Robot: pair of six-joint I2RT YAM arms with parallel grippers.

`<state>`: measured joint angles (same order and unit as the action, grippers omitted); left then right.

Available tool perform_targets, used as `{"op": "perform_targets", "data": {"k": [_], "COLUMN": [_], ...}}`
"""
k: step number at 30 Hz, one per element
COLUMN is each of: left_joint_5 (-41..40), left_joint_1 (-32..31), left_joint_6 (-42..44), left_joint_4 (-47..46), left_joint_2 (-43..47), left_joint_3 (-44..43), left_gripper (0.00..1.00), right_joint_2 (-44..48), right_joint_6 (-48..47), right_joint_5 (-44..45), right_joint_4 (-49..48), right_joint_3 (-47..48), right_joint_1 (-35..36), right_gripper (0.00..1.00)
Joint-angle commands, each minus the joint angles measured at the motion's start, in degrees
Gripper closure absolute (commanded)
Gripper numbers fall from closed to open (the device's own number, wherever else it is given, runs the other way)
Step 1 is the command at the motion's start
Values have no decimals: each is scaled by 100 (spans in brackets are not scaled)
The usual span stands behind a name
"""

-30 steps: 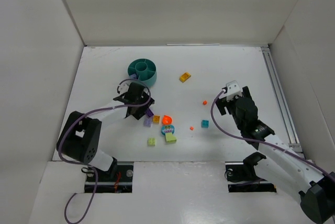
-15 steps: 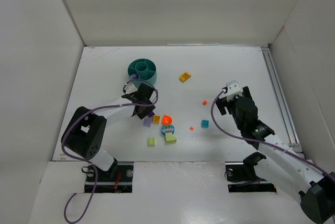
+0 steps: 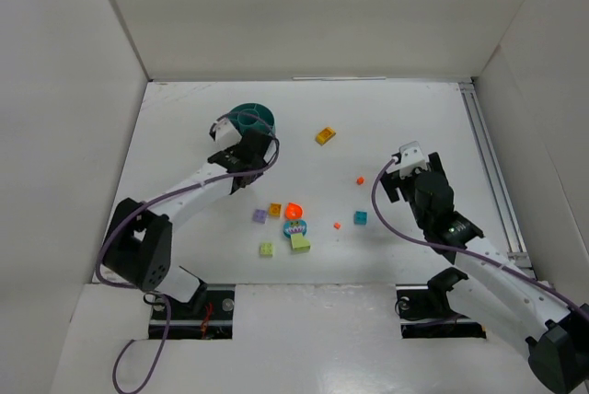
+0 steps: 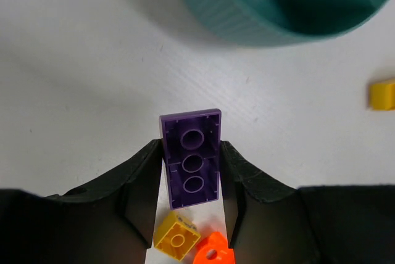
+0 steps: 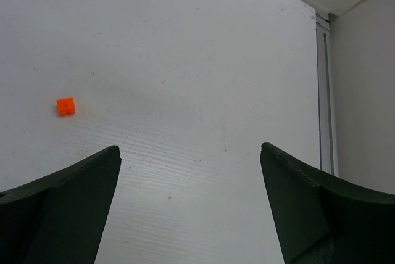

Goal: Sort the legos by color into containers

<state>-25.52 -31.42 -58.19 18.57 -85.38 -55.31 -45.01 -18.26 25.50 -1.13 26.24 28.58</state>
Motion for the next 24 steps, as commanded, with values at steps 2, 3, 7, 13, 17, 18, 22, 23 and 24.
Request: {"op": "perform_targets", "data": {"k": [2, 3, 7, 13, 17, 18, 22, 23, 24], "left_joint_5": [-1350, -1403, -1492, -1536, -1474, -1387, -1149, -1148, -983], "left_joint_1": [161, 258, 663, 813, 1015, 1085, 1208, 1208, 1208], "left_joint_6": [710, 852, 1930, 3006, 3121, 3121, 3121, 3069, 3068], "left_joint_4": [-98, -247, -1824, -3499, -3807, -3808, -3808, -3808, -3808], "left_joint_2": [663, 663, 874, 664, 225, 50, -224, -294, -295], "left_joint_3": [-551, -551, -411, -182, -366, -454, -586, -586, -586], "left_gripper": [75, 75, 73, 72, 70, 70, 70, 70, 70], "right_joint_2": [-42, -112, -280, -473, -526, -526, -666, -736, -737], "right_joint_6": [7, -45, -46, -99, -151, -151, -151, -151, -151], "right_joint_5": [210, 210, 262, 316, 429, 430, 544, 544, 544], "right_joint_4": [-46, -46, -46, -46, -46, -46, -46, -46, -46], "right_joint_3": [144, 145, 302, 408, 461, 461, 523, 583, 584], "right_joint_1": [25, 25, 25, 25, 25, 25, 25, 25, 25], "right_gripper": [1, 1, 1, 1, 1, 1, 1, 1, 1]}}
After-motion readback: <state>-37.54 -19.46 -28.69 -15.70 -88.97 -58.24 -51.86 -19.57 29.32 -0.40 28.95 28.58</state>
